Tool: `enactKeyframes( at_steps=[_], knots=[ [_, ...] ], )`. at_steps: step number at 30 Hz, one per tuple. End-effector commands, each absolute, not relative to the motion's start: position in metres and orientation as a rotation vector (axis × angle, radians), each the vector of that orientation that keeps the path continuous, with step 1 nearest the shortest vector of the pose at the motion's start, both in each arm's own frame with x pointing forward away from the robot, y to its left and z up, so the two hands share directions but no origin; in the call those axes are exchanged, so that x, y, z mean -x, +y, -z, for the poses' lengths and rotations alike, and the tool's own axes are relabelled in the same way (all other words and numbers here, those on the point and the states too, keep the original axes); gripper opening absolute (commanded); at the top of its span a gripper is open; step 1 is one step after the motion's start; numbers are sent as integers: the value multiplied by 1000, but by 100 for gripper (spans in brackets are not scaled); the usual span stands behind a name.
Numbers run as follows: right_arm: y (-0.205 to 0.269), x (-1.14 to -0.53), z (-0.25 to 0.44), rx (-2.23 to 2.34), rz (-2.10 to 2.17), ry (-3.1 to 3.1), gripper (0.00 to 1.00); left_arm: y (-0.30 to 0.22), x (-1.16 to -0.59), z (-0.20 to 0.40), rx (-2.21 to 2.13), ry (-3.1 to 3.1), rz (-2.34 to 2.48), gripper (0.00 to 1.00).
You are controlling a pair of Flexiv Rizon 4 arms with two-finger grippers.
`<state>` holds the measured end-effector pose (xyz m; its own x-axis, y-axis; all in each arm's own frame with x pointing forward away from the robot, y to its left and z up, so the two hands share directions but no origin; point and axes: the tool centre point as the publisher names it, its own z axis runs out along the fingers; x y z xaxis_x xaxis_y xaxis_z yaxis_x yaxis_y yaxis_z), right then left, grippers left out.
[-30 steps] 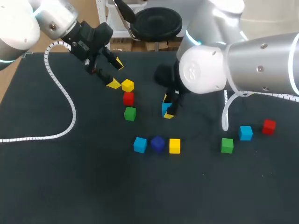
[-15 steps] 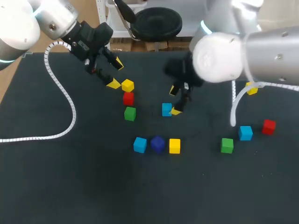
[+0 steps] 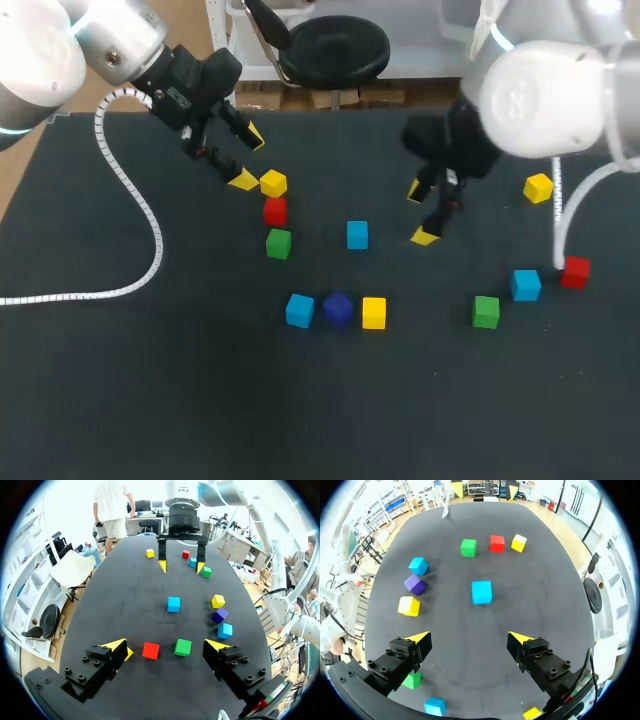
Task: Place the blue cubes, place green cubes on the blue cubes, place the yellow cubes on the green cubes, then place the red cubes on the yellow cubes, and place purple cube on the red cubes.
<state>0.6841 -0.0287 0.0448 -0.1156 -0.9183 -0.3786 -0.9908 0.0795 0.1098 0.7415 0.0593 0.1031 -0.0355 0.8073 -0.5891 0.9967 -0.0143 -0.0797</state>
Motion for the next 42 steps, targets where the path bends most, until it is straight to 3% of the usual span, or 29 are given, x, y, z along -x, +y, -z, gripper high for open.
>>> enactKeyframes(
  at_steps=[1,18,42],
  knots=[
    [-52,-661,-57,1893,-463,2158,100,60,-741,-103,-1876,1898,694,100],
    [-103,-607,-63,1726,-441,2280,100,60,-741,-103,-1876,1898,694,100],
    [-104,-595,-71,1736,-441,2266,100,60,-741,-103,-1876,1898,694,100]
  ],
)
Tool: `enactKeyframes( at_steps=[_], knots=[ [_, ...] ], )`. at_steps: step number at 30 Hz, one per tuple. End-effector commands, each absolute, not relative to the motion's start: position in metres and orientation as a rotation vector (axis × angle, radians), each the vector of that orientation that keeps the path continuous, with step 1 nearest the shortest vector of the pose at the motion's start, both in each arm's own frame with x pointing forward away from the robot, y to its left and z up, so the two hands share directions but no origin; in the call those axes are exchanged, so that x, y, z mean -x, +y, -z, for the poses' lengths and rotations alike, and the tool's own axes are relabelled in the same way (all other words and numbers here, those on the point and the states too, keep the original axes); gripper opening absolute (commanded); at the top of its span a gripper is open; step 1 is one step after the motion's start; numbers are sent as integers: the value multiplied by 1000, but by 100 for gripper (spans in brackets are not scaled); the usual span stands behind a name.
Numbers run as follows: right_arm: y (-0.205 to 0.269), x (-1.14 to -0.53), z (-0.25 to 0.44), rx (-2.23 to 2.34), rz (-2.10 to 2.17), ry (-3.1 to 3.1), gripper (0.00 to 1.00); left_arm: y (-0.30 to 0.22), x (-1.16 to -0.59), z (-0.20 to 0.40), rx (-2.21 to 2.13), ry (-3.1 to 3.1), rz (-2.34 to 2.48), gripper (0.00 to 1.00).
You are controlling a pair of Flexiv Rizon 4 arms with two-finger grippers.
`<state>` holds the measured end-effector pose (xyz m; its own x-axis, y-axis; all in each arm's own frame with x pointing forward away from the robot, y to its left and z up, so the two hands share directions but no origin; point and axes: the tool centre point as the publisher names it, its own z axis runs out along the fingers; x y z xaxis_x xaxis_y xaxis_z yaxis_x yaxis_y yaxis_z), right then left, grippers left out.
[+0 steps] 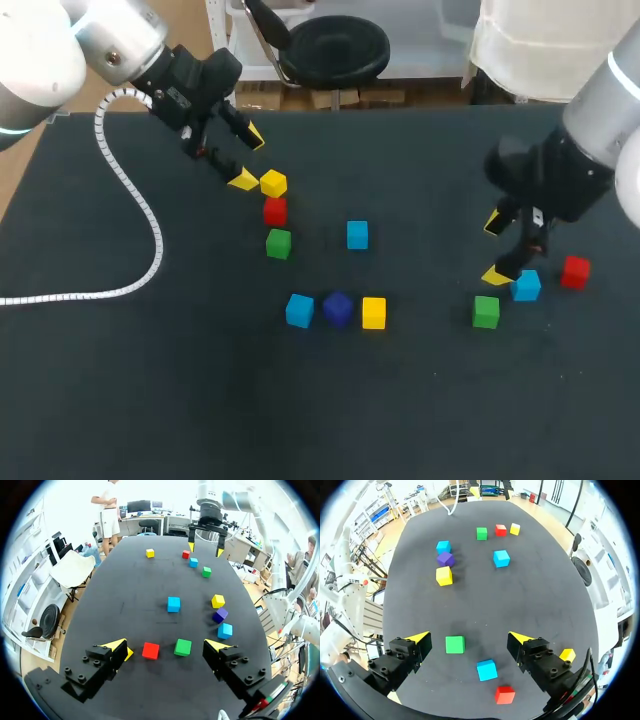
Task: Place the blue cubes, place green cubes on the blue cubes, place the yellow cubes on the green cubes, then place the red cubes on the yellow cubes, and place purple cube on the red cubes.
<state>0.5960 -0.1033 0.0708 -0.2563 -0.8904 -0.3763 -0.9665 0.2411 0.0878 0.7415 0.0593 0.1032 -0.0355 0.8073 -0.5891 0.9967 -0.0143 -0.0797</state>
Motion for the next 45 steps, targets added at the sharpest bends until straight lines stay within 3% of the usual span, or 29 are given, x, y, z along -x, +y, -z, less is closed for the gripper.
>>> enactKeyframes(
  at_steps=[1,21,45],
  knots=[
    [-104,-595,-71,1736,-441,2266,100,60,-741,-103,-1876,1898,694,100],
    [-184,-569,-61,1902,-358,2177,100,60,-741,-103,-1876,1898,694,100],
    [-192,-589,-22,1815,-546,2061,100,60,-741,-103,-1876,1898,694,100]
  ],
)
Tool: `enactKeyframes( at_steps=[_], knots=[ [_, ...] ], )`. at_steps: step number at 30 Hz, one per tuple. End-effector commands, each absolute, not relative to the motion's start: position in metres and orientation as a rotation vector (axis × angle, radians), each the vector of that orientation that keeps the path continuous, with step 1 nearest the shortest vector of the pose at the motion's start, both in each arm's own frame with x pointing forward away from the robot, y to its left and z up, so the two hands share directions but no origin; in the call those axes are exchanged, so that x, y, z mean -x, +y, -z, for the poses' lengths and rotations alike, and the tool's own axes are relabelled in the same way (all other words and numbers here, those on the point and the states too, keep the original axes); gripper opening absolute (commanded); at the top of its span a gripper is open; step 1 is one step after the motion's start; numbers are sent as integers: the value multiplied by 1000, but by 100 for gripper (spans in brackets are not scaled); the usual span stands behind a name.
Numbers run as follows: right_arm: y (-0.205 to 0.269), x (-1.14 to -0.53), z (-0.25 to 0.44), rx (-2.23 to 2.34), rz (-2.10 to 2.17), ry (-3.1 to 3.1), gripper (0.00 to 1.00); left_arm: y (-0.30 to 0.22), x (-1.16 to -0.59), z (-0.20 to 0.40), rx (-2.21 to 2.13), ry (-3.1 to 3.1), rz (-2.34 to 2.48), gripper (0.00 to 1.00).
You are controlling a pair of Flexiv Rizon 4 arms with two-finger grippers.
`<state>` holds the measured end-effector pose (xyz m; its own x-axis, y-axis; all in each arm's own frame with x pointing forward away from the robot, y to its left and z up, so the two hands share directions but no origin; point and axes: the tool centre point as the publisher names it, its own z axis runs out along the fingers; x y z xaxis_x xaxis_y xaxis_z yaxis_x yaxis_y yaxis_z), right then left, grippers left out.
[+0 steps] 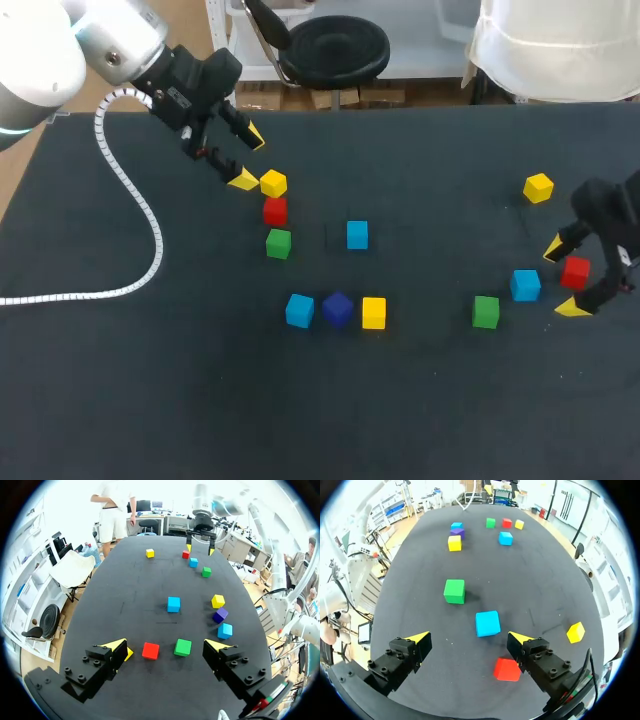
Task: Place the blue cubes, place green cubes on the blue cubes, place the yellow cubes on the green cubes, then place the red cubes on the yellow cubes, and place purple cube on the red cubes.
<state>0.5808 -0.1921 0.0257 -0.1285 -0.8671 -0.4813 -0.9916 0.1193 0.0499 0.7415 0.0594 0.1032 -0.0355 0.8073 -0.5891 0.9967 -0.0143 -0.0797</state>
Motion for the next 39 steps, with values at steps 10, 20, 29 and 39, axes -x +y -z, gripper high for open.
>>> enactKeyframes(
  at_steps=[10,20,29,39],
  knots=[
    [-178,-590,-19,1833,-582,2018,100,60,-741,-103,-1876,1898,694,100],
    [-176,-596,-11,1827,-642,1982,100,60,-741,-103,-1876,1898,694,100],
    [-172,-608,-3,1849,-687,1982,100,60,-741,-103,-1876,1898,694,100],
    [-169,-613,3,1853,-722,1985,100,60,-741,-103,-1876,1898,694,100]
  ],
)
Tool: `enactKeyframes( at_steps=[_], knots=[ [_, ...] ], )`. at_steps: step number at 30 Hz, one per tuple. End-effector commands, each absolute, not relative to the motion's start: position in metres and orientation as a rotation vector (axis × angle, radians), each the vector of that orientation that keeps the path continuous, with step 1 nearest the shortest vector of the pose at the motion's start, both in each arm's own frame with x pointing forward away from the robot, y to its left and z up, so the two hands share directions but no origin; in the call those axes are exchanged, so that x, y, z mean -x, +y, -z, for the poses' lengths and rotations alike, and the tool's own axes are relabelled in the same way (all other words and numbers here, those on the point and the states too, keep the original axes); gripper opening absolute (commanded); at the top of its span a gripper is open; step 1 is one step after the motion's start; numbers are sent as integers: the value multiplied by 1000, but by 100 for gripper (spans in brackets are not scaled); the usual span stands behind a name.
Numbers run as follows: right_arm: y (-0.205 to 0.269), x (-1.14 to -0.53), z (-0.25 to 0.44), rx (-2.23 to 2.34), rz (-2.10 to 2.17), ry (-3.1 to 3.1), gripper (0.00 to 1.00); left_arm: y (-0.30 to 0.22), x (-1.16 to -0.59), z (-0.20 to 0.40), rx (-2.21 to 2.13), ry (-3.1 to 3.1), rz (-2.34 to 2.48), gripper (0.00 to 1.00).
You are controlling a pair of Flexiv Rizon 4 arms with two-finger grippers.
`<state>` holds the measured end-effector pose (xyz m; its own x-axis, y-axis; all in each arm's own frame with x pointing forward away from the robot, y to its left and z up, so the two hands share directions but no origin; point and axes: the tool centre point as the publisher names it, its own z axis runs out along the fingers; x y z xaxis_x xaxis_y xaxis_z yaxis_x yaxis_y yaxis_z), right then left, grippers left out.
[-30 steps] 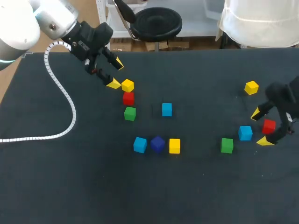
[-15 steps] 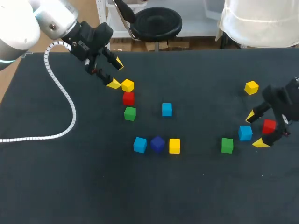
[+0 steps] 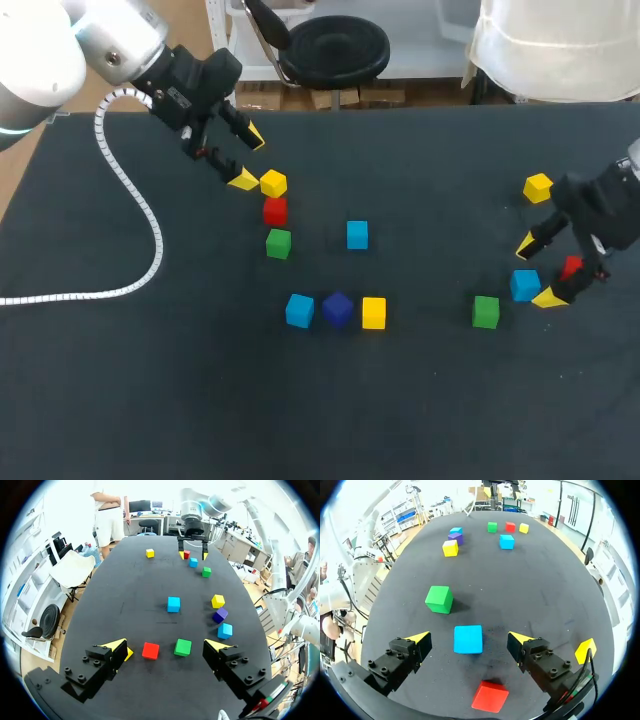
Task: Place the blue cubes, place green cubes on the blue cubes, place the yellow cubes on the green cubes, then place the red cubes on the yellow cubes, and place purple cube on the red cubes.
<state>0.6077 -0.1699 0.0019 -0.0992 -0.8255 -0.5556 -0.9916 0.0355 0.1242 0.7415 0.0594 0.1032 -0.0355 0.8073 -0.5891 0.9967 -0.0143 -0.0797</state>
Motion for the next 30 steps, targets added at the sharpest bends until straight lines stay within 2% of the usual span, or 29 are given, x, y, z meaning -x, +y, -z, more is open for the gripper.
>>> enactKeyframes(
  at_steps=[1,17,19,20,21,22,26,30],
  knots=[
    [-169,-613,4,1855,-724,1986,100,60,-741,-103,-1876,1898,694,100],
    [-169,-612,8,1883,-733,1976,100,60,-741,-103,-1876,1898,694,100],
    [-169,-612,9,1887,-733,1976,96,60,-741,-103,-1876,1898,694,100],
    [-168,-612,9,1889,-733,1976,89,60,-741,-103,-1876,1898,694,100],
    [-168,-611,9,1890,-732,1976,77,60,-741,-103,-1876,1898,694,100],
    [-168,-611,9,1891,-731,1976,53,60,-741,-103,-1876,1898,694,100],
    [-168,-611,9,1887,-726,1984,25,60,-741,-103,-1876,1898,694,100],
    [-168,-611,9,1878,-722,1995,2,60,-741,-103,-1876,1898,694,100]
  ],
)
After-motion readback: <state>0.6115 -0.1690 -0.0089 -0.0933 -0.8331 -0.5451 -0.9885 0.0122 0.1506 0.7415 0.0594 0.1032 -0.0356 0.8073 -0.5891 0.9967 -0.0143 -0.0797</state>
